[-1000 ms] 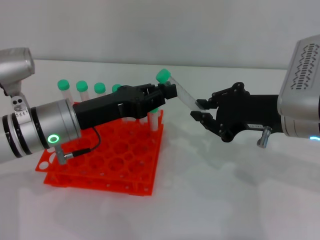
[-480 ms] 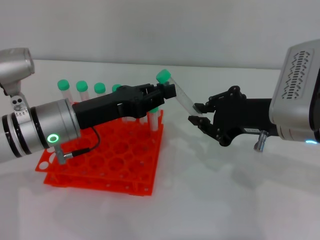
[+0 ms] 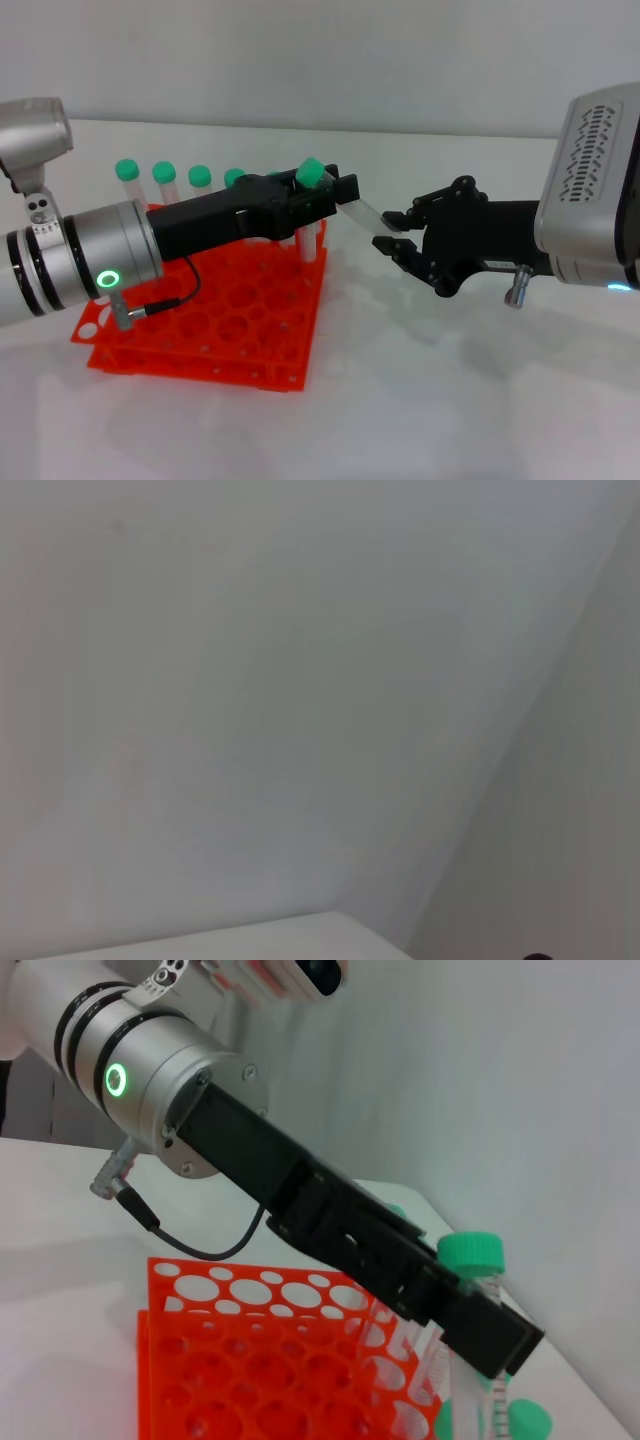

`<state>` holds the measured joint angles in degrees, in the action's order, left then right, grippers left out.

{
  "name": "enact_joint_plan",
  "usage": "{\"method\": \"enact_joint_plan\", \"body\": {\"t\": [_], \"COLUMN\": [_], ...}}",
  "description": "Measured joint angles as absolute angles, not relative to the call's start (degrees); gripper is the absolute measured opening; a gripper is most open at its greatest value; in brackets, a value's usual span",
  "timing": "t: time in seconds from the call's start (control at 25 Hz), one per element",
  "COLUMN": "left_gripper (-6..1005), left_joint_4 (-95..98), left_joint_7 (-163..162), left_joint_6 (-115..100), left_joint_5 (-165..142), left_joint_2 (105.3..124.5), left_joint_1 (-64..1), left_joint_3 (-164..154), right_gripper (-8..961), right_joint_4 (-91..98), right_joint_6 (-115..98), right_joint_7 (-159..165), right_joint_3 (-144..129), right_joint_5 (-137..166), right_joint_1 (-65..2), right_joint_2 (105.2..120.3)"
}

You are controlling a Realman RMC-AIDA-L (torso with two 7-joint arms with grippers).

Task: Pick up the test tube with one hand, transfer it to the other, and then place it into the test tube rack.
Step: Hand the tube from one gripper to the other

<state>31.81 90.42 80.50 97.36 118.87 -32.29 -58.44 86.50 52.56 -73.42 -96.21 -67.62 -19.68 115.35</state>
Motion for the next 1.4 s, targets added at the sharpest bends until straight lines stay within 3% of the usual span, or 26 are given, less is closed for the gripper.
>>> {"method": "enact_joint_plan", "body": {"t": [0.36,0.48,1.36,1.4], "left_gripper": [392,247,236,232], "left_joint_4": [31.82,31.82,32.70,32.90], "left_joint_7": [90.63,91.52,91.99,91.75], "left_joint_6": [79.86,79.86,80.02,80.08], "left_joint_5": [97.39,97.45,98.32,98.32], "left_joint_2": [119.00,119.06,118.76,118.74], "left_joint_1": [-32.23,-32.12,-32.15,-32.16], "left_joint_3": [-58.47,-58.47,-57.94,-57.94], "right_gripper": [232,246,347,388], "right_joint_4": [86.59,86.36,85.44,85.28], "right_joint_6": [51.82,51.51,48.70,48.30], "right_joint_7": [-73.22,-73.23,-73.72,-73.70], "right_joint_3": [-96.18,-96.18,-97.75,-97.71], "right_joint_5": [-67.61,-67.60,-66.12,-66.09], "right_joint_1": [-19.82,-19.87,-19.37,-19.29], "right_joint_2": [115.40,115.41,115.36,115.36]}}
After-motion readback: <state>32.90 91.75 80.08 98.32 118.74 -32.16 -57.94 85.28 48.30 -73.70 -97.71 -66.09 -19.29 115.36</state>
